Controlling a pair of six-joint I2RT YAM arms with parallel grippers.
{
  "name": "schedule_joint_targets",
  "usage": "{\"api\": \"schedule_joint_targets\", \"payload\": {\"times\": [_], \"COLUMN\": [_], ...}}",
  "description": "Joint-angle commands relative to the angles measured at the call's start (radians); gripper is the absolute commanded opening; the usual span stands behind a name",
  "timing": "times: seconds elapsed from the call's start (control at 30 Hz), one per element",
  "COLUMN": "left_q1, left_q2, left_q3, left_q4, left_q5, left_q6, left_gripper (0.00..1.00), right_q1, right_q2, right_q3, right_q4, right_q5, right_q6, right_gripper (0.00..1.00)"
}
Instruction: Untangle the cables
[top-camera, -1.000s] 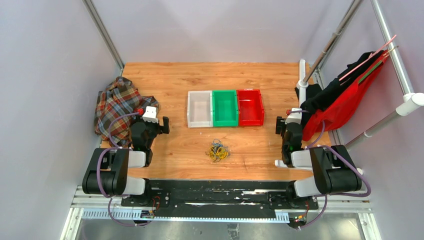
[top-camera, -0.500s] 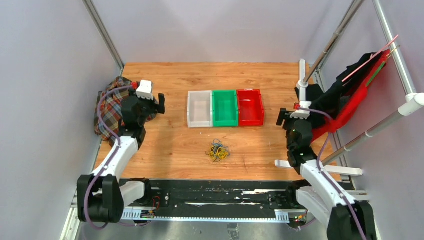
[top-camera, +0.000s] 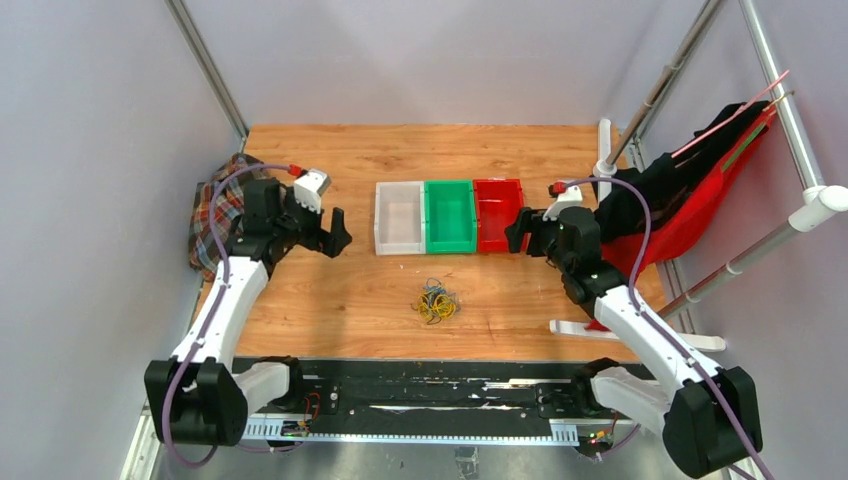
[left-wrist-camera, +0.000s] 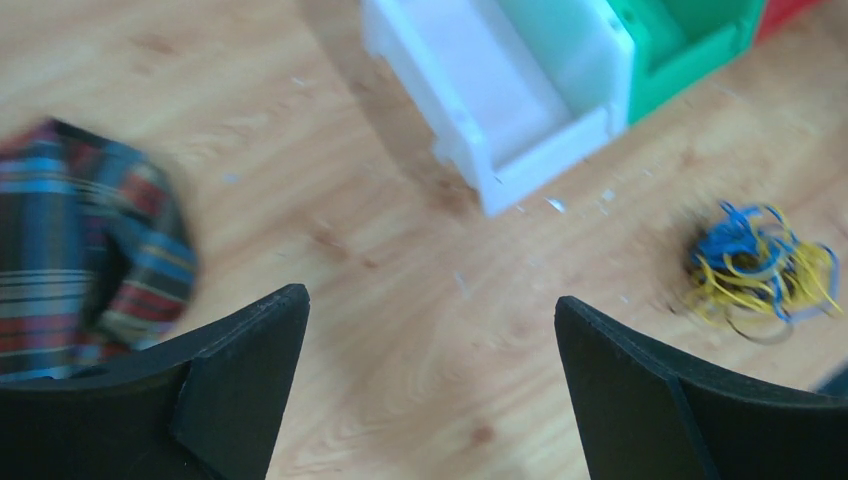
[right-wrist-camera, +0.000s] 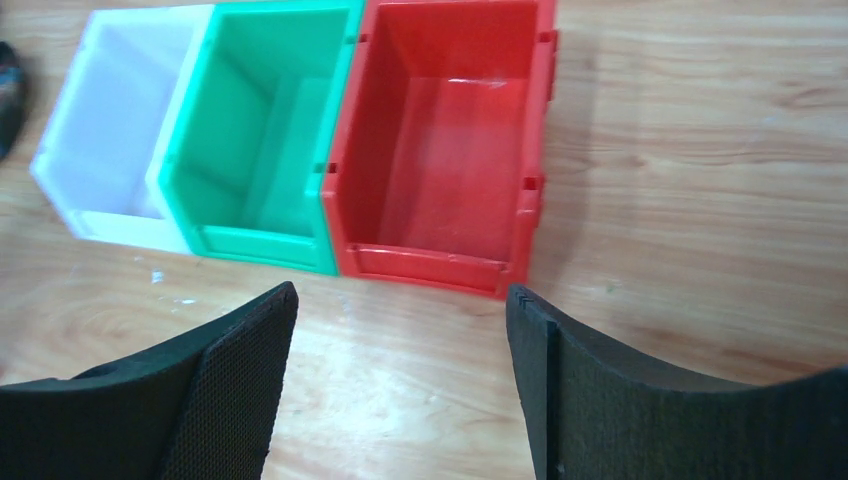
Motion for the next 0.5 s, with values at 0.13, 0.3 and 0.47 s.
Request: {"api": "schedule_joint_targets", "payload": {"times": [0.13,0.3,0.47], "left_q1": [-0.155,-0.272,-0.372], "left_q2": [0.080,0.141,0.239], "left_q3": [-0.009,0.016,0.056], "left_q4": [-0.163,-0.161,-0.159], "left_q5": [0.179,0.215,0.252], "left_q6": [0.083,0.093,0.122], "left_gripper": [0.98,0.98,0.98], "right_q1": [0.018,0.199,0.305], "right_q2": [0.126,0.166,0.136], "right_q3": [0.054,0.075,-0.028], "right_q4": [-0.029,-0.112,-0.061], "right_q5": [-0.290,-0.127,-0.080], "right_q6": [0.197,0.146,0.182], "right_gripper": [0.76,0.72,0.68]}}
